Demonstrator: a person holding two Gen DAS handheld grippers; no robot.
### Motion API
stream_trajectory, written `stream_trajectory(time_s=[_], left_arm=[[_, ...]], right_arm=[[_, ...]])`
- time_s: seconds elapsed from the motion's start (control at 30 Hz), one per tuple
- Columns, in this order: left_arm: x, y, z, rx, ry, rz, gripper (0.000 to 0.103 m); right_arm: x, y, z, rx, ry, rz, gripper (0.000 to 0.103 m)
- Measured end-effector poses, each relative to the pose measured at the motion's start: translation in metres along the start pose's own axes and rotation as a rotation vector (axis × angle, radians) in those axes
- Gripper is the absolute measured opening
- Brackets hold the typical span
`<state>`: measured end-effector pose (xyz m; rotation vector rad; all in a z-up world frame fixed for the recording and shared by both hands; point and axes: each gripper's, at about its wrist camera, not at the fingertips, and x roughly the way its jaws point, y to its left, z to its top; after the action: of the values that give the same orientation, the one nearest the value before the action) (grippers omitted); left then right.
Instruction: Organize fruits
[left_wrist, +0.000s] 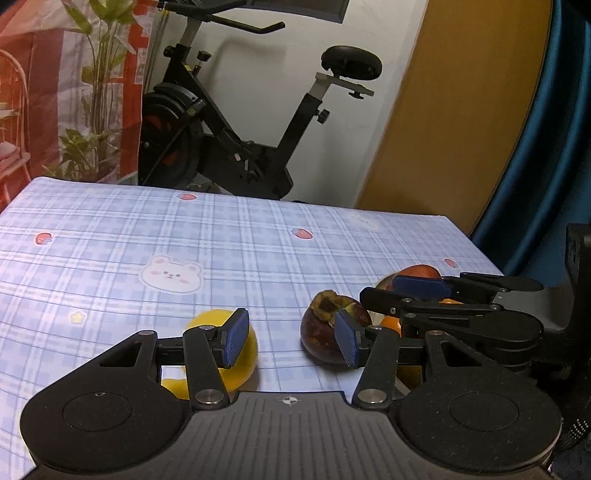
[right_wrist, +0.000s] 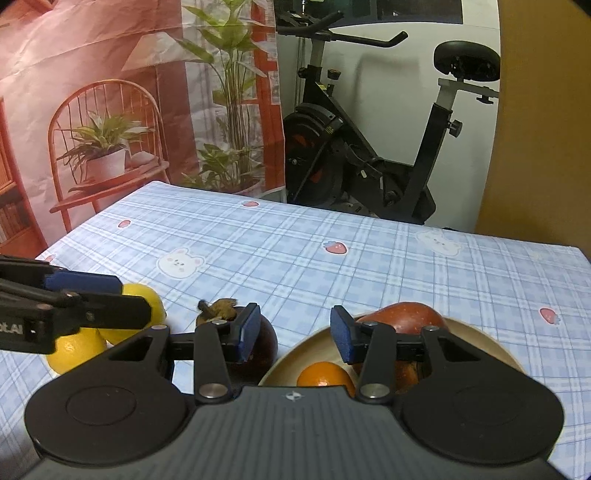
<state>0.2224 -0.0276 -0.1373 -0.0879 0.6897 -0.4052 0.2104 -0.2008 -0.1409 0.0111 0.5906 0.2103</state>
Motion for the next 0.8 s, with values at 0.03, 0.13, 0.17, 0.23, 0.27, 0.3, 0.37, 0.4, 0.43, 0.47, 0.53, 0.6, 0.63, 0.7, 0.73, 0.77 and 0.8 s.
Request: stream_trajectory(time_s=[0.03, 0.13, 0.17, 0.23, 0.27, 0.3, 0.37, 0.4, 0.43, 0.47, 0.53, 0.6, 0.63, 0.7, 0.73, 0.77, 0.8], left_arm=[[0.002, -0.001, 0.0, 0.002, 0.003, 0.0, 0.054], [0.006, -0.003, 0.001, 0.005, 0.016, -0.004, 0.054], [0.007, -0.004, 0.001, 0.006, 0.019, -0.005, 0.054], [0.01, -0.004, 0.001, 0.004, 0.024, -0.007, 0.054], [0.011, -0.004, 0.002, 0.001, 0.028, -0.007, 0.054], [0.012, -0.003, 0.002, -0.002, 0.031, -0.007, 0.054], [0.014, -0.002, 0.003, -0.012, 0.032, -0.011, 0.054], [0.014, -0.001, 0.004, -0.018, 0.033, -0.014, 0.054], [0.014, 0.001, 0.005, -0.023, 0.033, -0.015, 0.054], [0.014, 0.002, 0.006, -0.029, 0.032, -0.015, 0.054], [0.014, 0.004, 0.008, -0.045, 0.03, -0.02, 0.054], [0.014, 0.006, 0.011, -0.056, 0.026, -0.03, 0.054], [0.014, 0.006, 0.012, -0.06, 0.024, -0.033, 0.054], [0.015, 0.006, 0.015, -0.067, 0.019, -0.038, 0.054], [0.015, 0.006, 0.016, -0.07, 0.015, -0.04, 0.054], [0.015, 0.006, 0.017, -0.076, 0.013, -0.044, 0.054], [0.017, 0.007, 0.018, -0.083, 0.014, -0.05, 0.054]], right_arm=[[0.0, 0.0, 0.0, -0.003, 0.0, -0.005, 0.045], [0.001, -0.002, -0.001, -0.002, 0.008, -0.019, 0.042], [0.001, -0.003, -0.001, 0.0, 0.011, -0.019, 0.042], [0.0, -0.004, -0.002, 0.004, 0.011, -0.016, 0.042], [-0.001, -0.004, -0.002, 0.003, 0.009, -0.015, 0.042], [-0.002, -0.004, -0.001, 0.0, 0.008, -0.013, 0.042], [-0.004, -0.003, 0.0, -0.007, 0.002, -0.008, 0.043], [-0.006, -0.003, 0.001, -0.01, -0.004, -0.003, 0.043], [-0.009, -0.003, 0.001, -0.015, -0.011, 0.003, 0.043], [-0.013, -0.002, 0.002, -0.024, -0.021, 0.011, 0.043], [-0.019, -0.001, 0.002, -0.04, -0.038, 0.017, 0.045], [-0.025, -0.001, 0.002, -0.05, -0.055, 0.049, 0.049], [-0.026, 0.0, 0.001, -0.061, -0.056, 0.063, 0.053], [-0.025, 0.005, 0.0, -0.103, -0.041, 0.089, 0.058], [-0.023, 0.008, -0.002, -0.127, -0.028, 0.103, 0.06], [-0.022, 0.012, -0.004, -0.158, -0.016, 0.111, 0.061], [-0.019, 0.017, -0.007, -0.191, -0.007, 0.116, 0.061]])
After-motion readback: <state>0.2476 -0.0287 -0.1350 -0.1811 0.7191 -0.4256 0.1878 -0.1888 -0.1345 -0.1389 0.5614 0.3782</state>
